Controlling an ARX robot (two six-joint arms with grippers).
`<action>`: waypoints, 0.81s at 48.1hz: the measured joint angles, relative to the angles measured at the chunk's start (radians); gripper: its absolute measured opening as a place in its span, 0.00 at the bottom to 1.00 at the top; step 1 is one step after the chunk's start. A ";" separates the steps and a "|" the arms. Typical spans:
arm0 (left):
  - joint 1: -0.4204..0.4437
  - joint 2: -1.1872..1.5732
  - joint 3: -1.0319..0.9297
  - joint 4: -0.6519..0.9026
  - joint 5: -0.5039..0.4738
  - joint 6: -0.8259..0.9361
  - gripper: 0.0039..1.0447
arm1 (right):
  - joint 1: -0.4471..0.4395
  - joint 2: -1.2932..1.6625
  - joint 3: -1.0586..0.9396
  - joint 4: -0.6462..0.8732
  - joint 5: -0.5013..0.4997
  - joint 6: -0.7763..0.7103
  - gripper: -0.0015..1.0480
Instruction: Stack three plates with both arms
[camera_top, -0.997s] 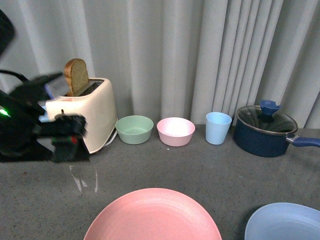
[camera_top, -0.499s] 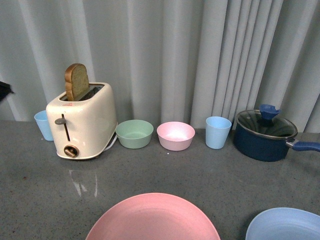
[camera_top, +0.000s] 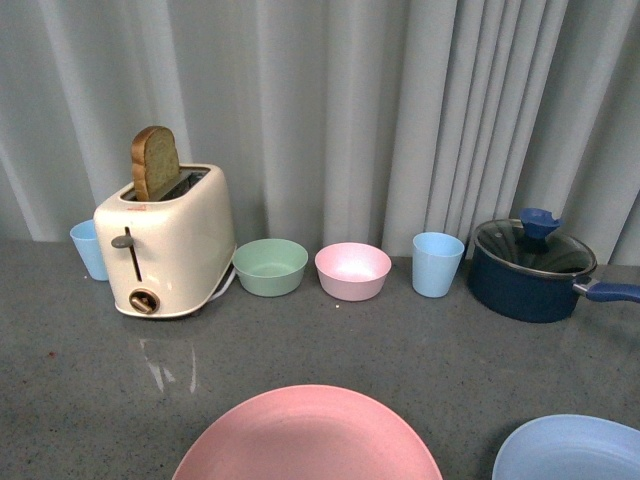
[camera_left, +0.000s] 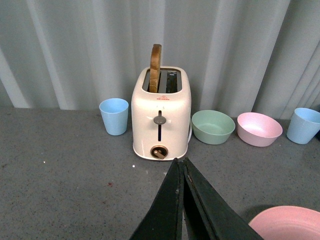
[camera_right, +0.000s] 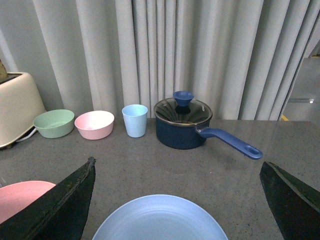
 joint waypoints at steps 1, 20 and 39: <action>0.000 -0.018 -0.011 -0.007 0.000 0.000 0.03 | 0.000 0.000 0.000 0.000 0.000 0.000 0.93; 0.000 -0.248 -0.127 -0.110 0.000 0.000 0.03 | 0.000 0.000 0.000 0.000 0.000 0.000 0.93; 0.000 -0.506 -0.137 -0.338 0.000 0.001 0.03 | 0.000 0.000 0.000 0.000 0.000 0.000 0.93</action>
